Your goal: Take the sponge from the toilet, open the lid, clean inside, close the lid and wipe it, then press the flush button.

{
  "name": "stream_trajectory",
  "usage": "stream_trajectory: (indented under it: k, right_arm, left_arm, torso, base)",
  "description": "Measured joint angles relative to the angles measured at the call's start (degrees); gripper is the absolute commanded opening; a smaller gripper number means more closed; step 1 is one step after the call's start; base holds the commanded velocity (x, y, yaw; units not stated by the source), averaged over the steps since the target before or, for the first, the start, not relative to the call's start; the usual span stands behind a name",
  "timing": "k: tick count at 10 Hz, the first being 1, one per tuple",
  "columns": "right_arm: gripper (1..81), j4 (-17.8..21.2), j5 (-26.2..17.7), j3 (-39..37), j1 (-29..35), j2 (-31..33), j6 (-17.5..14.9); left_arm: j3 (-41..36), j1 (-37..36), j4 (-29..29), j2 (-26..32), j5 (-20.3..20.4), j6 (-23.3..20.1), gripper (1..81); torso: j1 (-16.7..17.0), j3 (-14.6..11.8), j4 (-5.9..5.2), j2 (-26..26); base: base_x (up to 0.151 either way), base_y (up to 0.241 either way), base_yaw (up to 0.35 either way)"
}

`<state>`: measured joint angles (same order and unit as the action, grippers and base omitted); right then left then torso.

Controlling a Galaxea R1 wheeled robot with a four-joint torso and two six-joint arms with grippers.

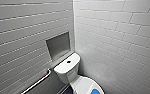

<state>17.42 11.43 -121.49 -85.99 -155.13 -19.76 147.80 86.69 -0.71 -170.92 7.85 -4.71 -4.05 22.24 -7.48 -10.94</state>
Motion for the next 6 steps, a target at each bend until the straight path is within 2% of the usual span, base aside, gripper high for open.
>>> stream_trajectory:
  k: [2,4,6]
  right_arm:
    - [81.1,0.29,1.12,7.96,1.88,6.84,1.74]
    - [81.1,0.52,2.84,13.08,2.54,12.96,3.86]
    - [81.1,0.82,4.19,17.19,3.85,16.46,7.64]
  left_arm:
    - [0.0,0.07,0.0,0.3,-0.28,0.0,81.1]
    - [0.07,0.07,0.0,0.66,-0.69,0.0,81.1]
    - [0.05,0.33,0.0,0.63,-0.8,0.0,81.1]
  torso:
    - [-2.69,0.02,0.0,-4.28]
    - [-4.39,1.31,0.0,-7.04]
    - [-7.02,5.13,0.0,-11.17]
  base:
    - [0.0,0.0,0.0]
    - [0.0,0.0,0.0]
    - [0.0,0.0,0.0]
